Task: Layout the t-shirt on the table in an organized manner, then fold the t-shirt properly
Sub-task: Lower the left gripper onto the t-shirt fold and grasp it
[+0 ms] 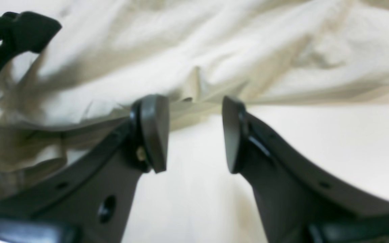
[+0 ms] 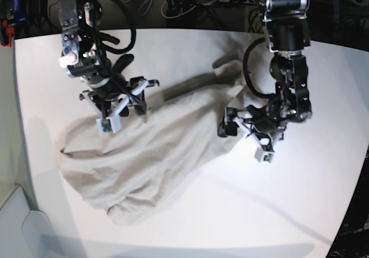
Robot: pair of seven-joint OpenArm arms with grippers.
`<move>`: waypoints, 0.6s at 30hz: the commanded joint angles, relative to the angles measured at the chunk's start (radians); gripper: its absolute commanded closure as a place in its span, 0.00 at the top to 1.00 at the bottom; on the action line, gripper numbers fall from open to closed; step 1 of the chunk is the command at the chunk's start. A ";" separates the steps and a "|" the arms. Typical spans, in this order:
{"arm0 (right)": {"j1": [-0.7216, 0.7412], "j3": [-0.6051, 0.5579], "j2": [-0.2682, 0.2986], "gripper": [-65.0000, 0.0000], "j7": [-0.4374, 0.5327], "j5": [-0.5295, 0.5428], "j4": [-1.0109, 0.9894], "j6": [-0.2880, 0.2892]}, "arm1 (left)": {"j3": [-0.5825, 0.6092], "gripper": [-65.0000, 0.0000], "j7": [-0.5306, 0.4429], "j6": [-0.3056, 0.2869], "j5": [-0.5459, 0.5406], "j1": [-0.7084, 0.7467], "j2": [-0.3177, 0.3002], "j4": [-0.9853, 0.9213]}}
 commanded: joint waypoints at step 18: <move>0.010 -0.002 -0.004 0.40 0.024 0.006 0.036 -0.001 | 0.008 1.00 0.046 0.092 0.136 0.012 -0.005 -0.063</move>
